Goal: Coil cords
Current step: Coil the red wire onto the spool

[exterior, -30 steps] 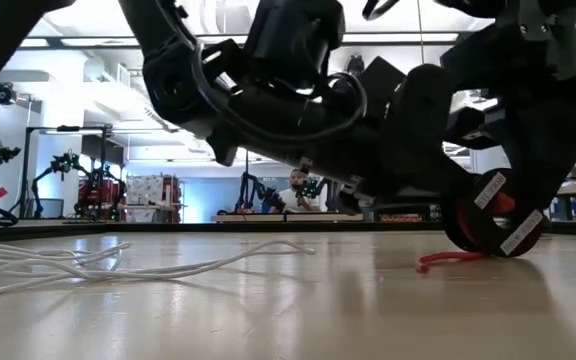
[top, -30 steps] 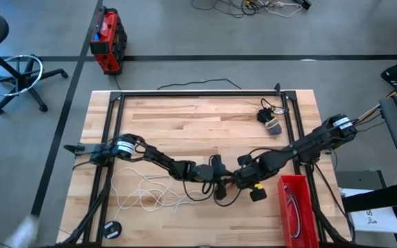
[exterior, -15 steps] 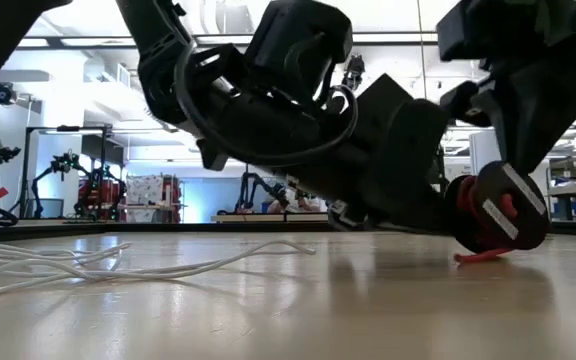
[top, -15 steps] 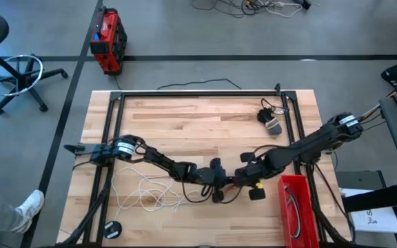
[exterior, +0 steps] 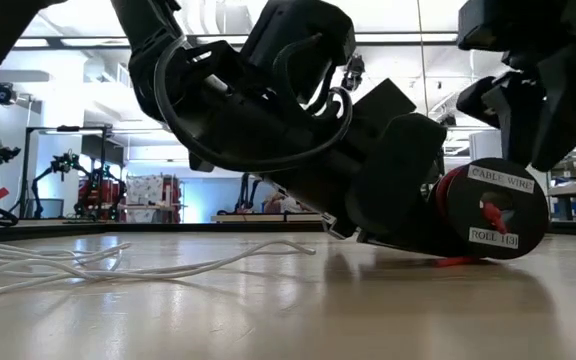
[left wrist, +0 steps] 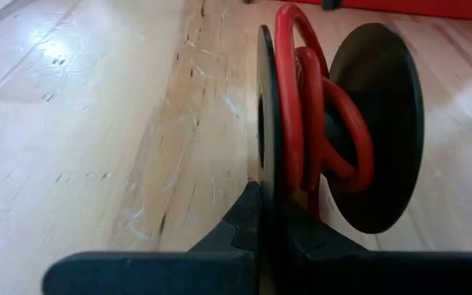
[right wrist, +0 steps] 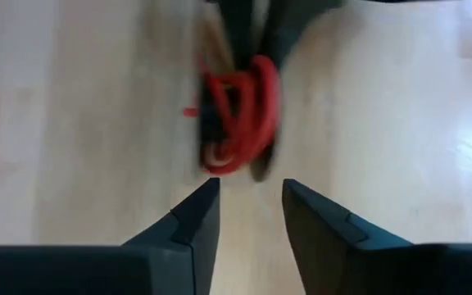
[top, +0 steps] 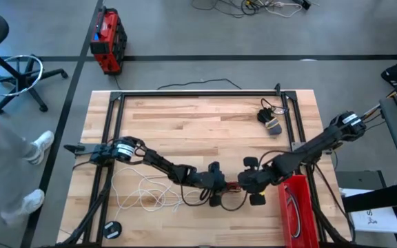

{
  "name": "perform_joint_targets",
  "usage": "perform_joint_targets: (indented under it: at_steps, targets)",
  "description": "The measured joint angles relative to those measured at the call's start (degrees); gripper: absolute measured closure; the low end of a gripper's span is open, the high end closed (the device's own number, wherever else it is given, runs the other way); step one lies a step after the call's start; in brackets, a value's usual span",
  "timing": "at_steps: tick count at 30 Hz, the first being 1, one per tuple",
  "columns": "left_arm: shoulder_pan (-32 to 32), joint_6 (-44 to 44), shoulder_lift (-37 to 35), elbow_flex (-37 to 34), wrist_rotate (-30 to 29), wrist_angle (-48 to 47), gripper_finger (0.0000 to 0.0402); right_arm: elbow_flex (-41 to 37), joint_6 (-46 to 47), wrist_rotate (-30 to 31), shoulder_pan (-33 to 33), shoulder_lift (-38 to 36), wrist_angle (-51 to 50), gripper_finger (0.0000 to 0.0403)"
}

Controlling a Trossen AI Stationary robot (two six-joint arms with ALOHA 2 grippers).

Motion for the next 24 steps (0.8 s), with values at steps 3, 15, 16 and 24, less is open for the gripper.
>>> perform_joint_targets:
  at_steps: [3, 15, 16, 24]
  targets:
    - [-0.14, -0.02, 0.0, 0.0, -1.07, -0.03, 0.0401, -0.74, 0.7, 3.27, -0.18, 0.0, 0.01, 0.027]
    - [-0.25, -0.17, -0.02, 0.0, -1.27, -0.09, 0.0401, -3.22, -0.81, 3.33, -0.46, 0.0, 9.15, 0.0302]
    - [-0.25, -0.17, -0.02, 0.0, -1.27, -0.09, 0.0401, -3.25, -0.92, 3.33, -0.46, 0.0, 9.38, 0.0307]
    - [-0.25, 1.87, -0.02, 0.0, -1.33, 0.14, 0.0401, -3.94, -1.51, 3.1, -2.45, 0.0, 9.47, 0.0364]
